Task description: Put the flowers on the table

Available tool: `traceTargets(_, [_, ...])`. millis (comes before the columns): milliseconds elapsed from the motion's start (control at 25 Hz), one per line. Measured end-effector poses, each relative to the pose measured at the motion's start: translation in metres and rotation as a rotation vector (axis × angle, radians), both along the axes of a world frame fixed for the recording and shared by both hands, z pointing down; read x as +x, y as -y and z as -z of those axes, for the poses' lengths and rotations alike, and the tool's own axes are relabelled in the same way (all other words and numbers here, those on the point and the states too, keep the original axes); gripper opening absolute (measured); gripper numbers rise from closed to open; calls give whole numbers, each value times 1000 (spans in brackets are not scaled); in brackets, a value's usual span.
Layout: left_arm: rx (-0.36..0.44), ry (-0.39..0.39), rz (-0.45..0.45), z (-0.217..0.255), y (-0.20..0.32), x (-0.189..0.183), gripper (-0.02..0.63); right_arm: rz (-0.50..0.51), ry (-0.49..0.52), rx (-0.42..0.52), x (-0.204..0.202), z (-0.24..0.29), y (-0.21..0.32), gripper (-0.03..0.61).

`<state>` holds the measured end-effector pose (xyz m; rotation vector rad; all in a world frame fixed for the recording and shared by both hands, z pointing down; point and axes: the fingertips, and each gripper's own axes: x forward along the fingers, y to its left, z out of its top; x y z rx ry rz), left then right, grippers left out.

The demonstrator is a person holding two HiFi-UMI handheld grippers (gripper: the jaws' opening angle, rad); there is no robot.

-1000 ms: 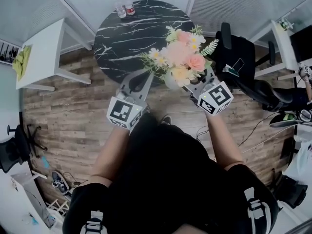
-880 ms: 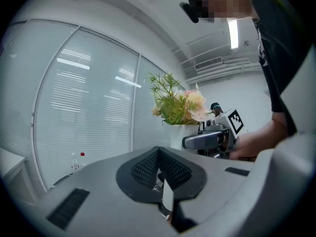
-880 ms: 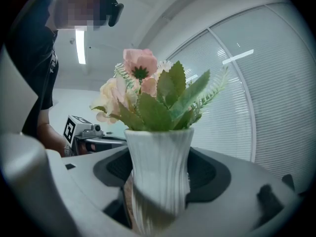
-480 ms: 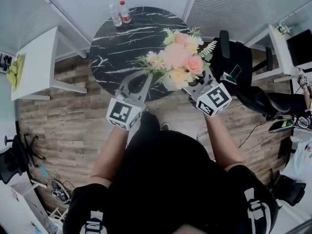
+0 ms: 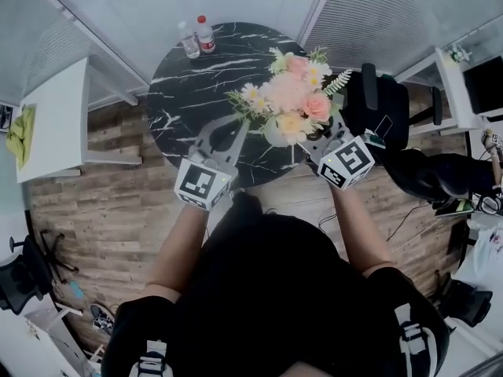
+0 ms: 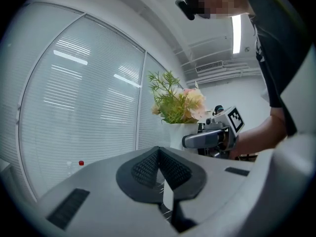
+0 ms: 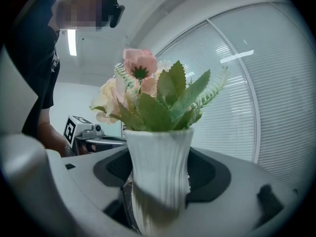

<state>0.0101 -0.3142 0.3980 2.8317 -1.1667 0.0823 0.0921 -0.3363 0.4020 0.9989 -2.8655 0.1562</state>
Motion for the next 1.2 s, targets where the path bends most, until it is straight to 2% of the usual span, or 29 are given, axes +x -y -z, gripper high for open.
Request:
traceTargets(240, [-36,24,-31,-26,34,-22,11,-33,-11,-6,-21,-14,37,339])
traceTargets(520, [-61,-13,-47,-41,61,-32,11,-75,-15,-23,-24,-28,63,339])
traceTargets(640, [-54,-25,-36,-42,73,-33,11,-80,-11,-24,-25,-33,75,339])
traceTargets(800, [-81,0,-21,-56,88,-33,11,-83,-7,-19,-21,-41,97,339])
traceTargets(1000, [-54,-14,28,-56,117,-28,12,-51,-12,-14,-15,-54,130,339])
traceTargets(1200, [-69,-6,78,-72,146,-24,11,-18,-11,9,-10,-69,161,339])
